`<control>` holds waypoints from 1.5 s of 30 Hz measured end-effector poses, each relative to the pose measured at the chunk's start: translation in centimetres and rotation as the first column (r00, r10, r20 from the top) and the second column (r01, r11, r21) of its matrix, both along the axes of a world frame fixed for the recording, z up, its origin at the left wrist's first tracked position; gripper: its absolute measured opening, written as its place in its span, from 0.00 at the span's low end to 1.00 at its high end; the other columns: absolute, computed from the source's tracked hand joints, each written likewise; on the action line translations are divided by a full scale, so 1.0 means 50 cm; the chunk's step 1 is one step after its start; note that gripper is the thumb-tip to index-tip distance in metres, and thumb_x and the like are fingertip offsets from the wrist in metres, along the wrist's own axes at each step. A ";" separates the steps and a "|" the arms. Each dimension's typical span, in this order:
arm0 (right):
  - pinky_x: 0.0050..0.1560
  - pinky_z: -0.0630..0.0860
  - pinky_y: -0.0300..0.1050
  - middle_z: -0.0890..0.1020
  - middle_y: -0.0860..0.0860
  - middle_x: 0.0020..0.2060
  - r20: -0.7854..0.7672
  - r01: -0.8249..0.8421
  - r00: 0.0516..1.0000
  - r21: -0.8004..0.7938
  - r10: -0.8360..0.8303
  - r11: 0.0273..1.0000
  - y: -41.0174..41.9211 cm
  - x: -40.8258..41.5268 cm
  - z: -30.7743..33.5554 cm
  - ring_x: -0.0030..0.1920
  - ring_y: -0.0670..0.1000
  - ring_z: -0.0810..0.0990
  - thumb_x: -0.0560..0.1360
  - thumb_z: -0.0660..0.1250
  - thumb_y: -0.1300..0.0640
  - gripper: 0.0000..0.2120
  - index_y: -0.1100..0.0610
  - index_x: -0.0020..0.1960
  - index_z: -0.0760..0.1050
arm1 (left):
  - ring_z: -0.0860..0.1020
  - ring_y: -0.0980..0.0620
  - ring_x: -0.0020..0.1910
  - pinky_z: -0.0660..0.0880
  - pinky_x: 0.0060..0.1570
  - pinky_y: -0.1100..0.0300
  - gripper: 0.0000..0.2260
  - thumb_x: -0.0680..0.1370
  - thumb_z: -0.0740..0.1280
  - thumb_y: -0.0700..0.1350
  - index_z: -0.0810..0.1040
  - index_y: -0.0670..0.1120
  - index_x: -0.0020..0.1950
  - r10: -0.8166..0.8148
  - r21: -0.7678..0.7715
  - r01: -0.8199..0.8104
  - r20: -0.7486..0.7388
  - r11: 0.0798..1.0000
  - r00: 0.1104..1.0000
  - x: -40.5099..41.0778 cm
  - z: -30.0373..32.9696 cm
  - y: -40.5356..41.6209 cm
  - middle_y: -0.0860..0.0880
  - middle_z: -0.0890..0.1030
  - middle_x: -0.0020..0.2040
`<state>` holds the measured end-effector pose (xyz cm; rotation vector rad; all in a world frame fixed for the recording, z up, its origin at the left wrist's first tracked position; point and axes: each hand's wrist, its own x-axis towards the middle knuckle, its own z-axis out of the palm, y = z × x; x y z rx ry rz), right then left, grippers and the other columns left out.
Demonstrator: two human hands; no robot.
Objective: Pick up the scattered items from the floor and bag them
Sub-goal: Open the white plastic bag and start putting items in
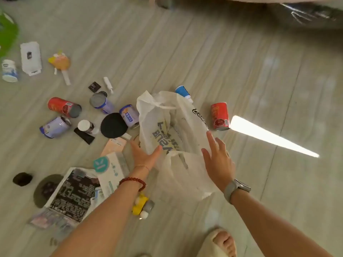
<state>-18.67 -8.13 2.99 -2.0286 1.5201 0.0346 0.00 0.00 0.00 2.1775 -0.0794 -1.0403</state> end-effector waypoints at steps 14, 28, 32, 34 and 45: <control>0.67 0.62 0.61 0.71 0.58 0.67 -0.063 -0.176 0.984 -0.372 0.165 0.911 0.007 -0.121 0.015 0.67 0.62 0.69 0.75 0.62 0.48 0.25 0.54 0.69 0.63 | 0.69 0.46 0.64 0.70 0.61 0.51 0.27 0.76 0.61 0.56 0.55 0.55 0.73 -0.823 0.091 0.835 0.259 0.543 0.506 -0.037 -0.012 0.074 0.47 0.62 0.70; 0.59 0.70 0.54 0.73 0.56 0.60 -0.362 -0.550 0.824 -0.331 0.435 0.767 -0.107 -0.046 -0.178 0.62 0.58 0.69 0.77 0.60 0.49 0.22 0.51 0.70 0.63 | 0.36 0.47 0.74 0.29 0.66 0.37 0.39 0.68 0.47 0.74 0.45 0.57 0.74 -0.912 0.679 0.729 0.245 -0.081 -0.330 -0.072 -0.069 0.105 0.50 0.44 0.77; 0.42 0.76 0.54 0.78 0.62 0.47 -0.307 -0.480 0.874 -0.441 0.376 0.758 -0.113 -0.088 -0.170 0.49 0.64 0.76 0.71 0.67 0.66 0.11 0.59 0.53 0.79 | 0.29 0.50 0.70 0.31 0.66 0.35 0.39 0.70 0.48 0.72 0.38 0.55 0.73 -0.876 0.774 0.625 0.228 -0.102 -0.425 -0.052 -0.131 0.135 0.52 0.32 0.71; 0.37 0.76 0.54 0.79 0.63 0.40 -0.332 -0.434 0.895 -0.499 0.297 0.750 -0.122 -0.107 -0.169 0.42 0.64 0.77 0.64 0.71 0.71 0.11 0.62 0.45 0.81 | 0.31 0.51 0.69 0.30 0.66 0.35 0.36 0.72 0.49 0.69 0.41 0.54 0.74 -0.869 0.773 0.632 0.272 -0.058 -0.413 -0.049 -0.148 0.140 0.51 0.34 0.71; 0.52 0.76 0.53 0.81 0.56 0.52 -0.031 -0.574 0.740 -0.549 0.671 0.607 -0.023 -0.075 -0.130 0.57 0.59 0.78 0.73 0.62 0.48 0.19 0.56 0.60 0.75 | 0.80 0.47 0.53 0.67 0.60 0.55 0.23 0.79 0.49 0.54 0.81 0.44 0.53 -0.599 0.371 0.831 0.799 0.416 -0.057 -0.116 -0.114 0.082 0.45 0.83 0.53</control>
